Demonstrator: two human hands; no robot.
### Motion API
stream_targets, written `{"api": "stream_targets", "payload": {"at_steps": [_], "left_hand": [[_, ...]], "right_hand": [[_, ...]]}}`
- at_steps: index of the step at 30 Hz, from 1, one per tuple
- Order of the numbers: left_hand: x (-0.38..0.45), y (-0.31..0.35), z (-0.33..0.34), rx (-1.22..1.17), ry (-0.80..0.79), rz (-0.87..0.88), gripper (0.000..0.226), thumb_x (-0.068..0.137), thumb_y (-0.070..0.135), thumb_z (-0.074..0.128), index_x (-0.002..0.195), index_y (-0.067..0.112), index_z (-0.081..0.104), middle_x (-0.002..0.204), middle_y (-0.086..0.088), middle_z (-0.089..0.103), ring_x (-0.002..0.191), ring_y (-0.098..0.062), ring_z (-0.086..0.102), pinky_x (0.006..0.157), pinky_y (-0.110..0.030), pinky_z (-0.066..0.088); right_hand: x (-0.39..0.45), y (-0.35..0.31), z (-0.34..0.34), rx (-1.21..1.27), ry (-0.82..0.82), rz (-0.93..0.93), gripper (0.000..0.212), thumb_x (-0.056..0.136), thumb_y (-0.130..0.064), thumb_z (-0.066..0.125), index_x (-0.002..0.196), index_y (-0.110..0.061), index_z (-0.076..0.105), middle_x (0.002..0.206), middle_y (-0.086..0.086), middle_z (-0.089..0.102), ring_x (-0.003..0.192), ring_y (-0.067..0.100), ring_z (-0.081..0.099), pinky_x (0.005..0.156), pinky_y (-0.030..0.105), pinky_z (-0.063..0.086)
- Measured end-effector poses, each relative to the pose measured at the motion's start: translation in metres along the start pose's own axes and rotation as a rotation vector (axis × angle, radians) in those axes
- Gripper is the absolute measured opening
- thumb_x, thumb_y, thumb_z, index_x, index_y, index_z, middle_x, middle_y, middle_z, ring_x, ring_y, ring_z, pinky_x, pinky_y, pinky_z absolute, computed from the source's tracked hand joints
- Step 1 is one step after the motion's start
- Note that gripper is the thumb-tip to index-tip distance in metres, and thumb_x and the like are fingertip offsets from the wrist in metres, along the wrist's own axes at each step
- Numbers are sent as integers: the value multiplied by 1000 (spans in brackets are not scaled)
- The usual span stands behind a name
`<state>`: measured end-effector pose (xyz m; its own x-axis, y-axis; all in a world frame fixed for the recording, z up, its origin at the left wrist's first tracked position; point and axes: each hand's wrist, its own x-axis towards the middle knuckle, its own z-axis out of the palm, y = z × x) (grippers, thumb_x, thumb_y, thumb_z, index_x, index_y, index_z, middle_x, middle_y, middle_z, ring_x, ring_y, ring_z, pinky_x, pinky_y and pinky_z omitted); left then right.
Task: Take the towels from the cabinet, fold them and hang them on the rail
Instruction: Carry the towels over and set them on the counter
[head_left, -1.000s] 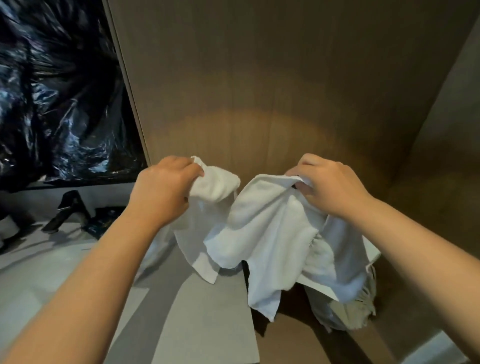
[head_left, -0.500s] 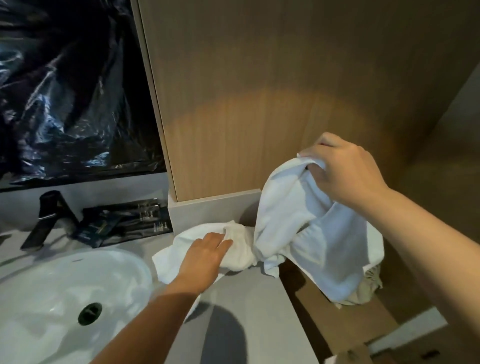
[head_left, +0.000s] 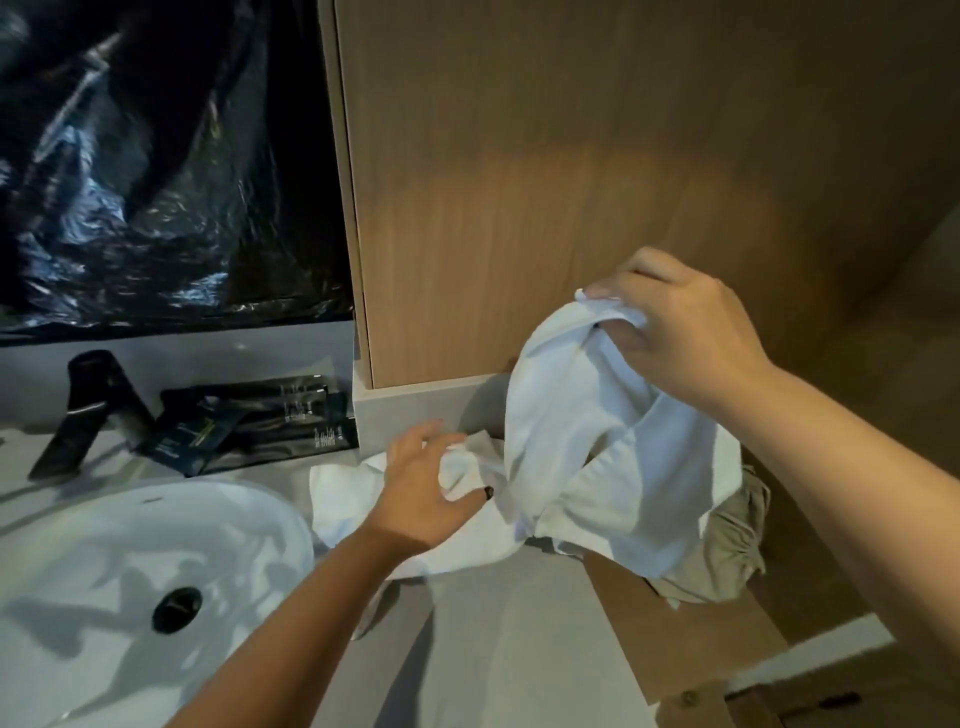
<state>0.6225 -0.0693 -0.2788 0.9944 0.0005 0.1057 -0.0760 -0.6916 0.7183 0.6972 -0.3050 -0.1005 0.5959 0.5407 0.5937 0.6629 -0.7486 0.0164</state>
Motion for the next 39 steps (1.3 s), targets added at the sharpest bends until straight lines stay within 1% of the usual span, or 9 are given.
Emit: {"api": "stream_targets", "payload": {"at_steps": [3,9,12,15,26,30,33,35,39], "left_hand": [[4,37,-37,-279,115,106,77,78,35,81,138,42,33,141,20,29,129,-1,33,110,-25,30],[12,100,-65,-331,64,158,124,56,56,86,152,33,11,155,18,18,143,-3,21,114,-30,25],[14,123,-69,-488,196,19,63,64,38,90,113,19,56,112,10,64,108,-7,59,81,-20,48],[14,137,-85,-615,383,96,25,78,8,80,68,21,61,56,18,64,55,7,58,50,-12,43],[9,47,-128,-10,678,402,48,68,-2,57,111,14,67,99,11,59,93,-5,54,81,-6,39],[-2,20,-68,-427,699,58,38,86,-2,68,118,16,59,107,11,62,97,-10,61,83,-19,51],[2,30,-37,-764,720,-89,48,92,2,64,132,18,43,116,18,53,98,12,58,84,-9,48],[4,22,-19,-577,704,10,65,96,0,59,145,24,24,137,22,38,120,20,41,102,-8,35],[0,-36,-14,39,619,279,76,86,-9,43,152,24,21,154,-15,26,145,-16,23,119,-24,17]], "right_hand": [[12,-12,-6,19,65,-92,24,85,-14,63,107,-14,73,97,6,62,63,31,59,50,40,52],[33,-42,-29,202,252,-128,18,87,-18,69,104,-13,73,96,3,63,76,20,61,59,42,52],[43,-61,-42,332,408,-115,15,86,-14,73,100,-8,74,95,6,65,81,15,62,66,31,52],[49,-71,-47,366,528,-121,17,86,-12,72,102,-6,72,97,8,66,84,15,62,67,25,51],[8,-21,29,122,363,-41,43,86,-30,63,123,-14,49,108,12,55,67,21,56,45,32,49],[2,-59,80,674,381,419,40,86,-6,67,122,-17,53,115,-1,49,92,-2,51,76,26,50],[7,-111,112,907,449,413,38,91,-14,55,127,-22,45,122,2,44,103,-8,48,90,9,41],[6,-125,135,877,330,349,44,92,-23,47,135,-28,43,127,-6,35,115,6,46,102,20,42],[-25,-91,167,405,133,20,74,79,1,71,141,-25,42,140,2,32,122,30,41,99,48,47]]}}
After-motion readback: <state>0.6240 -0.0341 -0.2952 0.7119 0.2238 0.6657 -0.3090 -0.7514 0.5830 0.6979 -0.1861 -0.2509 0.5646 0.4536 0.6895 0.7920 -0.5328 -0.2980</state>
